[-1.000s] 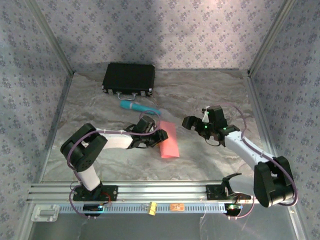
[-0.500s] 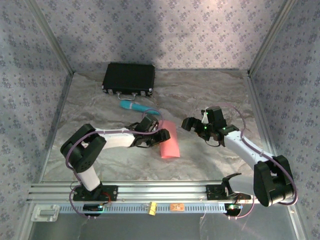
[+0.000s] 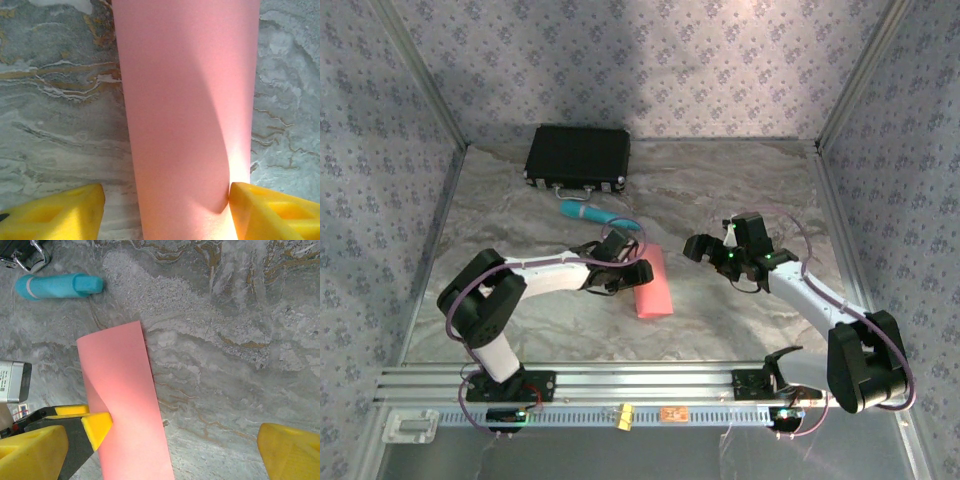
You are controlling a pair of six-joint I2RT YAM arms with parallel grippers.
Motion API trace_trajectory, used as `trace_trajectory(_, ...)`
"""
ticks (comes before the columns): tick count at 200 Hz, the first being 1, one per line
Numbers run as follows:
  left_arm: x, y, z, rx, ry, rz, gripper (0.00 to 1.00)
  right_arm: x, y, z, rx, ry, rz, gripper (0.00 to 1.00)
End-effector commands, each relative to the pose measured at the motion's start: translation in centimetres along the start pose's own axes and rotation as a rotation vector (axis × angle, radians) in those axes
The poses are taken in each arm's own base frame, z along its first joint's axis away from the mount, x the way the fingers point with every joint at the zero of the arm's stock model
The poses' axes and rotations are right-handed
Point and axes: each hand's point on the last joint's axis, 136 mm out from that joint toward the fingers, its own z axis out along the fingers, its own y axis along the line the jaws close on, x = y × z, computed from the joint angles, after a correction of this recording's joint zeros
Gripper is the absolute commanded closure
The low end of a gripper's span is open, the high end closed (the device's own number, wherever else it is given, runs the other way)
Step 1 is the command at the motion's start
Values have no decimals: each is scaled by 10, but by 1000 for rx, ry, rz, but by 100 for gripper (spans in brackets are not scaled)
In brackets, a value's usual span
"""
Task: Fold a paper plane with a square sheet of paper (pick it up from the middle)
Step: First fold the square sheet of paper in half at the center of the table.
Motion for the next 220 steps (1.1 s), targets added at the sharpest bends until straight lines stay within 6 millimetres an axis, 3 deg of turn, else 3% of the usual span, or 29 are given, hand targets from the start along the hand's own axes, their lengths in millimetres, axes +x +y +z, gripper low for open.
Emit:
trace_trajectory(1,-1,1,-11,-35,-10,37,37,-6,8,-4,-7,-21,-5,1)
trace_trajectory(96,4,11,-4,-77,10,7,37,5,16,9,-63,49,-24,2)
trace_trajectory(140,4,9,-3,-69,15,-6,37,11,23,19,-93,95,-36,15)
trace_trajectory(204,4,10,-2,-72,17,-8,37,14,26,23,-108,118,-46,19)
trace_trajectory(220,3,9,-2,-73,17,-6,38,16,28,26,-113,133,-47,24)
